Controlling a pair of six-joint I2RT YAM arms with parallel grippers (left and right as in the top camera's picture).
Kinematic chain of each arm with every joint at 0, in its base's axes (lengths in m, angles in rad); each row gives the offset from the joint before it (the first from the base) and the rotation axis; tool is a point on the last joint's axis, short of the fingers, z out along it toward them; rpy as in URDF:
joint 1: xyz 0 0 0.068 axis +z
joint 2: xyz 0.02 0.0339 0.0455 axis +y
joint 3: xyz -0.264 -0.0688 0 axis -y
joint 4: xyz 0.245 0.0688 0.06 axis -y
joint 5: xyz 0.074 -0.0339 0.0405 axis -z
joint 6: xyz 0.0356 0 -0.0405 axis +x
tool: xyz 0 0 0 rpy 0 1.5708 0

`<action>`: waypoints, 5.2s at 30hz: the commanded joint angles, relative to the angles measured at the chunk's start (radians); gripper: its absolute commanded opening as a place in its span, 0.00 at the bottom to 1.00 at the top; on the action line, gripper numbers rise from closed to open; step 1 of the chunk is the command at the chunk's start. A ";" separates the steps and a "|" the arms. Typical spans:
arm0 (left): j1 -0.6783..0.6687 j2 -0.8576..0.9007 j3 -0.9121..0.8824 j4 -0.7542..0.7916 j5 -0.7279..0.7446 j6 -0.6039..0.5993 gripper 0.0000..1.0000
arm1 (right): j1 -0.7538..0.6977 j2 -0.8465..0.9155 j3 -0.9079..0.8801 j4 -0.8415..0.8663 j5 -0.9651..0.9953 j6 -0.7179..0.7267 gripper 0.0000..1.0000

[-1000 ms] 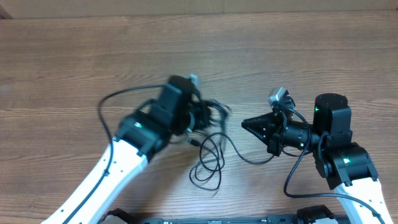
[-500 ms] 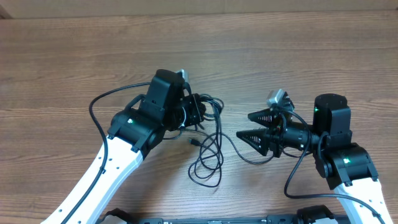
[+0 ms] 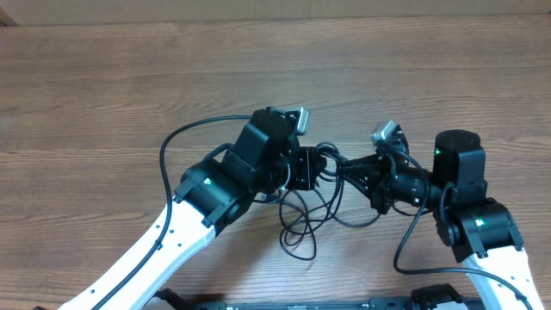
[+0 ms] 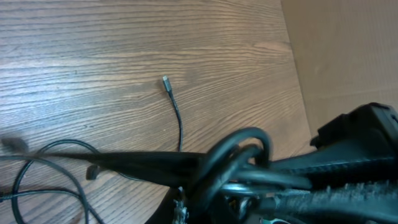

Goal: Untangle cables

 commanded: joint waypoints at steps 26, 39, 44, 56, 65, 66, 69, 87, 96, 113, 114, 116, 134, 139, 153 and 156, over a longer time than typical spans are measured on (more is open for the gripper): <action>0.101 0.003 0.003 -0.091 -0.166 -0.369 0.04 | -0.003 -0.014 0.008 -0.073 0.201 0.262 0.04; 0.097 0.003 0.003 -0.095 0.007 -0.003 0.04 | -0.003 -0.014 0.008 -0.056 0.105 -0.006 0.76; 0.071 0.003 0.003 -0.066 0.080 0.053 0.04 | -0.003 -0.013 0.008 -0.023 0.081 -0.034 0.75; 0.023 0.003 0.003 -0.049 -0.036 0.022 0.04 | -0.003 -0.014 0.008 -0.021 0.028 0.002 0.04; 0.023 0.003 0.003 -0.163 -0.264 -0.269 0.04 | -0.003 -0.014 0.008 -0.082 0.088 0.020 0.04; 0.023 0.003 0.003 -0.161 -0.263 -0.279 0.04 | -0.003 -0.014 0.008 -0.089 0.117 0.035 0.04; 0.023 0.003 0.003 -0.151 -0.245 -0.252 0.04 | -0.003 -0.014 0.008 -0.100 0.152 0.046 0.04; -0.003 0.003 0.003 -0.082 -0.044 -0.103 0.04 | -0.003 -0.014 0.008 -0.017 0.291 0.053 0.76; -0.051 0.003 0.003 -0.029 -0.011 -0.086 0.04 | -0.003 -0.013 0.008 -0.017 0.310 0.054 0.75; -0.052 0.003 0.003 0.061 0.167 -0.045 0.04 | -0.003 -0.011 0.008 -0.014 0.337 0.042 0.79; -0.052 0.003 0.003 0.064 0.172 -0.045 0.04 | -0.003 -0.011 0.008 -0.012 0.337 0.042 0.80; -0.052 0.003 0.003 0.069 0.182 -0.043 0.04 | -0.003 -0.008 0.008 -0.002 0.337 0.041 0.80; -0.052 0.003 0.003 0.073 0.240 0.079 0.04 | -0.003 0.067 0.008 0.087 0.254 0.043 0.80; -0.052 0.003 0.003 0.095 0.232 0.098 0.04 | -0.003 0.067 0.008 0.089 0.174 0.043 0.80; -0.078 0.003 0.003 0.108 0.470 0.186 0.04 | -0.004 0.111 0.008 0.119 0.631 0.318 0.71; -0.077 0.003 0.003 0.079 0.441 0.198 0.04 | -0.004 0.112 0.008 0.064 0.752 0.393 0.75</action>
